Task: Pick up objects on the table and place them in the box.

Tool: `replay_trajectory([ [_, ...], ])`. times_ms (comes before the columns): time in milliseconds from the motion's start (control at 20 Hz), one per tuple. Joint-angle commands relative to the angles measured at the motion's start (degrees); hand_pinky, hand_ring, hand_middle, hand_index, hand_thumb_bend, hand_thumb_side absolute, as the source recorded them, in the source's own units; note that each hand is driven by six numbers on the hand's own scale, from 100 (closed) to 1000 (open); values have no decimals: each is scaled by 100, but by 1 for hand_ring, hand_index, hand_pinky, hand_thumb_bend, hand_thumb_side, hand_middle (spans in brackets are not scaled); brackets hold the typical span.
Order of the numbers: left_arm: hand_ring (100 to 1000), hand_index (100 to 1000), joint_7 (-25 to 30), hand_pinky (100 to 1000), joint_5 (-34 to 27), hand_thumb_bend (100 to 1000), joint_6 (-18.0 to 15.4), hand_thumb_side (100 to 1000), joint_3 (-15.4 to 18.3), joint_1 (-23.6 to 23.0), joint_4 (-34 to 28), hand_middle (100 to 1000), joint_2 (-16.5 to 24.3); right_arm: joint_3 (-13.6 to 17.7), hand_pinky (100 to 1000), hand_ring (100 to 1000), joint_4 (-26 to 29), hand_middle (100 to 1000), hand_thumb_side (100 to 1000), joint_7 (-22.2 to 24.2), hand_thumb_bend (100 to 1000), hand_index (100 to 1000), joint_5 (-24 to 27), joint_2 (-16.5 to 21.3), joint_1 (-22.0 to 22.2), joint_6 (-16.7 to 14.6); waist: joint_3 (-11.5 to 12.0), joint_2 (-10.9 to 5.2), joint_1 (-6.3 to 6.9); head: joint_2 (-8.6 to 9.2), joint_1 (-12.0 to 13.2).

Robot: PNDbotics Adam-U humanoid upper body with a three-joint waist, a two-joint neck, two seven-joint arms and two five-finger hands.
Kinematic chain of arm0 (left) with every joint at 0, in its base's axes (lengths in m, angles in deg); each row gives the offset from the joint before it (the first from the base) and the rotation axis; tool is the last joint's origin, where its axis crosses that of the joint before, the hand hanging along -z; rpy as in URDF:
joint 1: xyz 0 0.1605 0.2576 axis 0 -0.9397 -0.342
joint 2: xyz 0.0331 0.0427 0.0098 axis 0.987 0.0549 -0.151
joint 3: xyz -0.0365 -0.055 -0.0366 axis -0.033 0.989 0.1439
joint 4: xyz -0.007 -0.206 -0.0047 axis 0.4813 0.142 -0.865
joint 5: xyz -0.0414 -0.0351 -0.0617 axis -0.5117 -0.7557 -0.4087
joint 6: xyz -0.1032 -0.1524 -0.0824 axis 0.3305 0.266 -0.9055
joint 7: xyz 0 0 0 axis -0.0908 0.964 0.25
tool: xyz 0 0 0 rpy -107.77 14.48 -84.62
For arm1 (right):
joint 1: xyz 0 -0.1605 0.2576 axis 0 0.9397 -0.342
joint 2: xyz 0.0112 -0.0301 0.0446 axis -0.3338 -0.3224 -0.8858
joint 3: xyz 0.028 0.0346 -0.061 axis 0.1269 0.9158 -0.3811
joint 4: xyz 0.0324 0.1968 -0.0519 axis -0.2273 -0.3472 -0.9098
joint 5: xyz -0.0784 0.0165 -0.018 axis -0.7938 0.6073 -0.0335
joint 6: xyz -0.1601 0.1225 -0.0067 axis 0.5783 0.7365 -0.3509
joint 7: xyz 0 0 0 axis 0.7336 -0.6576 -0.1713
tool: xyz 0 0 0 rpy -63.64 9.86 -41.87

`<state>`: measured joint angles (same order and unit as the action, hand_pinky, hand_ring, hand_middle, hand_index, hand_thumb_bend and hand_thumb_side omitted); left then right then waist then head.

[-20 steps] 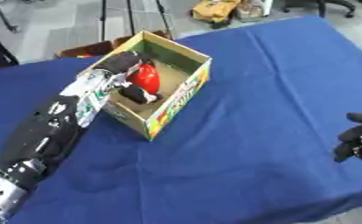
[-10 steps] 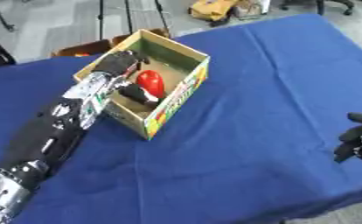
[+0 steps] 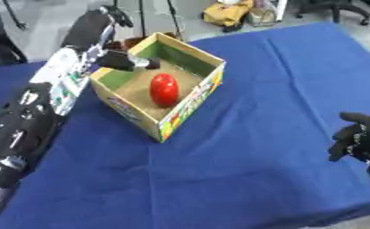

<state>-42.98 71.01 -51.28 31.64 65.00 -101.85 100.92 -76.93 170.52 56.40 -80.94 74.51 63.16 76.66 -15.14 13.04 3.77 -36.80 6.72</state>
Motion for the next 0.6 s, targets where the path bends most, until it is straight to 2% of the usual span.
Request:
replay_trajectory([
  [50, 431, 670, -335, 617, -330, 1000, -301, 780, 212, -232, -603, 590, 126, 81, 440, 489, 80, 520, 867, -55, 100, 796, -67, 34, 1, -1, 126, -112, -51, -64, -111],
  [250, 415, 657, -742, 602, -737, 1000, -608, 793, 407, -889, -1265, 577, -15, 127, 440, 489, 106, 520, 889, -95, 100, 795, -98, 18, -25, 8, 402, -42, -75, -40, -267],
  [450, 401, 649, -1017, 598, -1122, 1000, -342, 812, 292, -1514, -1891, 572, -55, 172, 441, 490, 109, 520, 946, -190, 100, 795, -104, 22, -36, 35, 551, 4, -84, -30, -331],
  [500, 399, 646, -1027, 596, -1212, 1000, -256, 814, 297, -1659, -2036, 570, -92, 174, 441, 490, 109, 520, 992, -210, 100, 795, -98, 18, -37, 42, 580, 9, -89, -31, -340],
  [600, 399, 644, -1066, 594, -1383, 1000, -88, 816, 313, -1937, -2314, 569, -197, 159, 442, 491, 111, 521, 1000, -221, 100, 795, -79, 10, -35, 50, 620, 11, -108, -40, -343],
])
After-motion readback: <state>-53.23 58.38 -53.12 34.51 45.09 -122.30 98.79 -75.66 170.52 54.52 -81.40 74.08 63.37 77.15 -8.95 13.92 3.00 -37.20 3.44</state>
